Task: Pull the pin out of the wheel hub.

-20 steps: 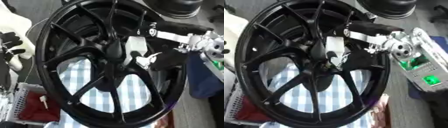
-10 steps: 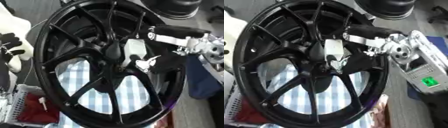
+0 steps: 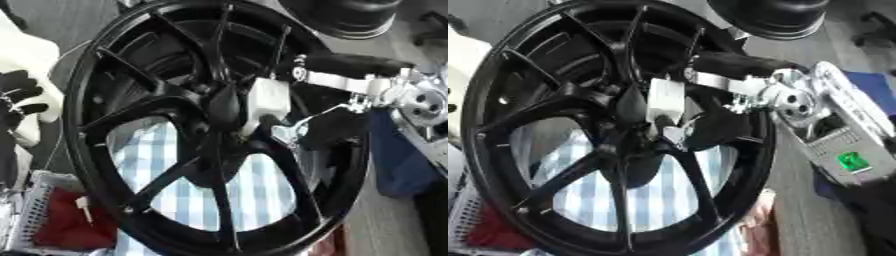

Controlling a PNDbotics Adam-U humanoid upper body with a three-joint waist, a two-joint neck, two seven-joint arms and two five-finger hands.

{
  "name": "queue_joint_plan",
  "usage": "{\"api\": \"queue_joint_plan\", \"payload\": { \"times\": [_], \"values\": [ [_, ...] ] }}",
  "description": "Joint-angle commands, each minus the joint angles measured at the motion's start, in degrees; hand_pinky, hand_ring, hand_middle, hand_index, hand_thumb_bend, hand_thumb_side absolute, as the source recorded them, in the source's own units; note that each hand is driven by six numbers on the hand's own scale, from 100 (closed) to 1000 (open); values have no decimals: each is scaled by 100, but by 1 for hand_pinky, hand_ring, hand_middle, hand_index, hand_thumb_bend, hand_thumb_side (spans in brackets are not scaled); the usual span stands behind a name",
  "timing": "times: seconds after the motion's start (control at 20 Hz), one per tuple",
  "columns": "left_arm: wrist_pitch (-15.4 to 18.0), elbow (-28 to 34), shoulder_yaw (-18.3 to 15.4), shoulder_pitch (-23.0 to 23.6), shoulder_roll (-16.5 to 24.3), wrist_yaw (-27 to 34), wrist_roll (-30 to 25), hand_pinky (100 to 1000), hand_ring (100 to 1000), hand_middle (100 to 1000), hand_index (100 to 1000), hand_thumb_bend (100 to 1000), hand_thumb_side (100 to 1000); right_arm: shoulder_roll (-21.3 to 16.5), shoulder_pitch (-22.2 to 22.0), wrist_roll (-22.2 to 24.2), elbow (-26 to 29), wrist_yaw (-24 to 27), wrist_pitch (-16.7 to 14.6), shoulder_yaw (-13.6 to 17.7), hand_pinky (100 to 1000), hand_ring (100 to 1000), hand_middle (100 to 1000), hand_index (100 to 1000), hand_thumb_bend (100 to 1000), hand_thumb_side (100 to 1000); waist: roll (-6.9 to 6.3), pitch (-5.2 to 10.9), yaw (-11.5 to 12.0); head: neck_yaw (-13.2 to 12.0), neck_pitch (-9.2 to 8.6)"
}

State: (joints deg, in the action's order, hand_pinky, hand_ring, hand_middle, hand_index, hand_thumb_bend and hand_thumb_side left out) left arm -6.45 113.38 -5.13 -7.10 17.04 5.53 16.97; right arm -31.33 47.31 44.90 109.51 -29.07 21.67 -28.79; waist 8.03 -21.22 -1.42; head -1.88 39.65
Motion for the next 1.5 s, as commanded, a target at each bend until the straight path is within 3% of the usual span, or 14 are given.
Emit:
{"api": "queue_joint_plan", "payload": {
  "times": [0.05,0.2,0.25,0.45,0.55,0.6,0.75,1.05,1.25,1.5],
  "values": [
    [-4,122,16,-45,16,3,-36,657,720,635,731,100,857,-45,51,14,-40,40,30,67,804,753,573,815,100,415,-61,72,0,33,-66],
    [-10,122,14,-44,8,2,-41,658,720,635,731,100,856,-46,67,-119,24,181,72,91,790,706,524,762,100,374,-71,75,7,50,-61],
    [-7,122,11,-46,9,2,-40,658,720,636,731,100,855,-49,74,-169,65,237,93,99,781,662,484,714,100,311,-74,80,11,56,-60],
    [-2,122,5,-51,9,10,-36,659,721,636,731,100,854,-69,94,-419,257,513,249,157,769,627,438,655,100,257,-81,102,21,67,-49],
    [-8,122,6,-49,3,14,-37,660,721,637,731,100,863,-83,103,-545,342,656,331,186,765,634,399,608,100,286,-81,115,23,71,-56],
    [-9,122,6,-49,2,16,-39,660,721,637,731,100,854,-89,106,-605,376,720,373,198,766,636,396,604,100,248,-81,122,25,74,-60],
    [-6,122,4,-50,-2,26,-40,661,722,637,731,100,853,-100,115,-761,459,907,501,246,777,680,373,566,100,237,-87,150,32,88,-66],
    [-23,122,6,-44,-16,46,-48,663,722,638,732,100,851,-97,175,-867,507,1368,623,370,780,676,346,538,100,214,-90,210,48,132,-63],
    [-21,122,7,-47,-14,64,-54,663,722,638,732,100,849,-170,293,-959,508,1907,679,637,787,679,339,535,100,200,-99,273,70,250,-51],
    [-13,122,0,-64,-8,83,-47,663,722,637,732,100,844,-442,405,-1476,505,2869,981,1336,798,687,330,533,100,221,-103,336,118,371,-75]
  ]
}}
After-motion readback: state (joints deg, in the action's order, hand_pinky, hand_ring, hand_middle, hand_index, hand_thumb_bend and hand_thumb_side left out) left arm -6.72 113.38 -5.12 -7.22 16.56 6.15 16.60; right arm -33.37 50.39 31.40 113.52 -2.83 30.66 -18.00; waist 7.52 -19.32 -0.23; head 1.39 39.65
